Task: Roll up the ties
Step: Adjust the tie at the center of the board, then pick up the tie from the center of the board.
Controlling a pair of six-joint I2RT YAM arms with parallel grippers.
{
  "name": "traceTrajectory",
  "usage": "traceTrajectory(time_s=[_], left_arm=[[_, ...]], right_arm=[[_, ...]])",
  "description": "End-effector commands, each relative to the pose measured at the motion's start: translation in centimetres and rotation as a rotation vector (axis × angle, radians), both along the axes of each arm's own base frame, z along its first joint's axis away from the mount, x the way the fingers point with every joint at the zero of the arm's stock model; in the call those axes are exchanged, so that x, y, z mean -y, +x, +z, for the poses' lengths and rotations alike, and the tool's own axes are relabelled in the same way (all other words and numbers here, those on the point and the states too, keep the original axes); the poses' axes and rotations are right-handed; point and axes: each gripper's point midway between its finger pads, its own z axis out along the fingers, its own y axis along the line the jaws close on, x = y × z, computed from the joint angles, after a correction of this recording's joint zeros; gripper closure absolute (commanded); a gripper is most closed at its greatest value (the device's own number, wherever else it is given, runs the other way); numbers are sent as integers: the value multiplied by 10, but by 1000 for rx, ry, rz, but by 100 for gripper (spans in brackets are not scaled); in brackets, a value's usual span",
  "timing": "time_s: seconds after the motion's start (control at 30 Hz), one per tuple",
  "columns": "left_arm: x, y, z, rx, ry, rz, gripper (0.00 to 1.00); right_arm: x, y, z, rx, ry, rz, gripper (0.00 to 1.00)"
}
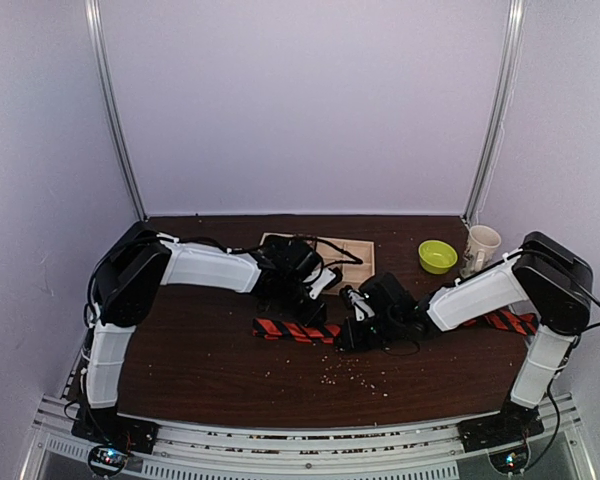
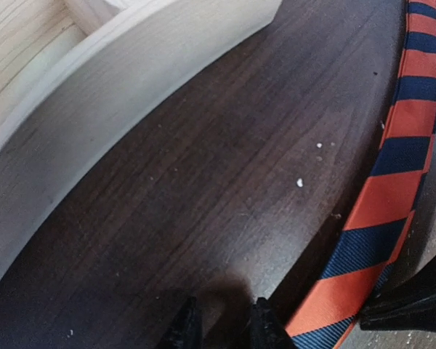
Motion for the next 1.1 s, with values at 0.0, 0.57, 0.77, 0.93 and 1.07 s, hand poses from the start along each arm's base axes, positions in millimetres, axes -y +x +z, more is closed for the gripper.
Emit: traceTrajectory(time_s=[0.0,0.57,0.77,0.93,1.07], left_arm=[[1,-22,-5,-36,11,-77,75],[-43,3,79,90,-211,85,43],[-99,-7,100,90,-293,261,36],[-139,-25,74,-9,-314,383,38],[-150,-34,61,-51,-329,422,39]], right_arm=[[16,1,-25,-19,-101,-46,95],[-4,-22,38,28,106,61,79],[-26,-15,80,64,184,111,73],[-53,4,85,54,204,125,77],[-72,14,80,42,209,135,82]])
